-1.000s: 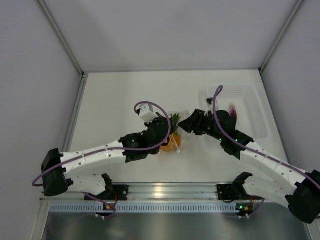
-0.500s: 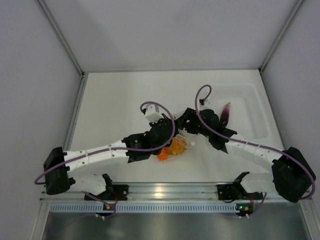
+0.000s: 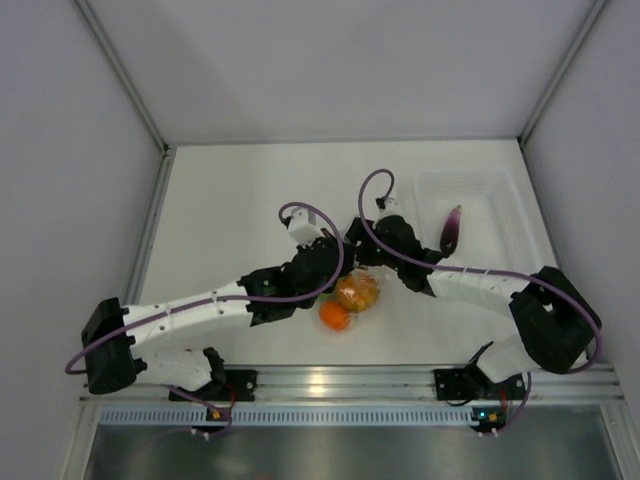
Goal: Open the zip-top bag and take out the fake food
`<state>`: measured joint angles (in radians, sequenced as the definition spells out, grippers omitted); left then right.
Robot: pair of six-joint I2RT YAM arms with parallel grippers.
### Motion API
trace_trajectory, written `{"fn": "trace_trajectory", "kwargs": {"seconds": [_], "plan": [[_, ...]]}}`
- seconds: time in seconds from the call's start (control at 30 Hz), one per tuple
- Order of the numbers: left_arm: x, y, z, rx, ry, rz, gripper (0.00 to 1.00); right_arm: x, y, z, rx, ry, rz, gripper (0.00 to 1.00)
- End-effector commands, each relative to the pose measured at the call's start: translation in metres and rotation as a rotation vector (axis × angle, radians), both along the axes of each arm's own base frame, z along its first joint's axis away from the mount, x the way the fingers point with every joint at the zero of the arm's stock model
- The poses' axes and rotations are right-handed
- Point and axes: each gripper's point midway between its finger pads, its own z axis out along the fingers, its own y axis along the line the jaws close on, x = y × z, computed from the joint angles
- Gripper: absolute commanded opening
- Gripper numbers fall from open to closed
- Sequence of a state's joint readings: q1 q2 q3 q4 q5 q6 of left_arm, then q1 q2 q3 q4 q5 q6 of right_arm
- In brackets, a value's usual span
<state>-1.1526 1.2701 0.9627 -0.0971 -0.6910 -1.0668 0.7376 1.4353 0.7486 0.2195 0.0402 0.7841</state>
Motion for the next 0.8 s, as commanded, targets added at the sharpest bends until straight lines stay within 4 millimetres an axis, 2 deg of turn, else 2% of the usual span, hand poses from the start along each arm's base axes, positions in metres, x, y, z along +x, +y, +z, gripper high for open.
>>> {"fn": "trace_trajectory", "kwargs": {"seconds": [0.0,0.03,0.07,0.1,0.13,0.3,0.33,0.43,0.57,0.63,0.7,0.73,0.77], "plan": [[0.002,0.009,0.021,-0.103,-0.020,-0.035,0.00,0.002,0.009,-0.001,-0.033,-0.038,0.021,0.66],[0.004,0.014,0.020,-0.109,-0.015,-0.030,0.00,0.003,0.011,-0.004,-0.034,-0.036,0.027,0.63],[0.004,0.020,0.025,-0.128,-0.022,-0.028,0.00,0.001,0.013,-0.006,-0.029,-0.034,0.040,0.53],[0.007,0.028,0.016,-0.113,-0.015,-0.014,0.00,0.001,0.013,-0.009,-0.024,-0.034,0.040,0.49],[0.007,0.032,0.016,-0.110,-0.019,-0.008,0.00,0.000,0.015,-0.009,-0.015,-0.034,0.041,0.46],[0.011,0.054,0.005,-0.103,-0.006,0.017,0.00,-0.008,0.021,-0.018,0.009,-0.024,0.058,0.43],[0.012,0.058,-0.002,-0.094,0.005,0.023,0.00,-0.011,0.023,-0.023,-0.009,-0.023,0.067,0.42],[0.015,0.068,-0.010,-0.085,0.011,0.047,0.00,-0.014,0.030,-0.031,-0.022,-0.009,0.082,0.43],[0.014,0.062,-0.009,-0.057,0.002,0.011,0.00,-0.014,0.037,-0.036,-0.029,0.007,0.088,0.60],[0.013,0.058,-0.009,-0.040,0.000,-0.011,0.00,-0.015,0.040,-0.038,-0.031,0.012,0.096,0.60],[0.014,0.057,-0.008,-0.043,-0.001,-0.012,0.00,-0.014,0.042,-0.036,-0.022,0.006,0.092,0.44],[0.014,0.059,-0.007,-0.042,-0.004,-0.007,0.00,-0.013,0.042,-0.034,-0.012,0.003,0.084,0.29],[0.015,0.059,-0.006,-0.042,-0.009,-0.005,0.00,-0.014,0.041,-0.036,-0.005,0.002,0.079,0.22]]}}
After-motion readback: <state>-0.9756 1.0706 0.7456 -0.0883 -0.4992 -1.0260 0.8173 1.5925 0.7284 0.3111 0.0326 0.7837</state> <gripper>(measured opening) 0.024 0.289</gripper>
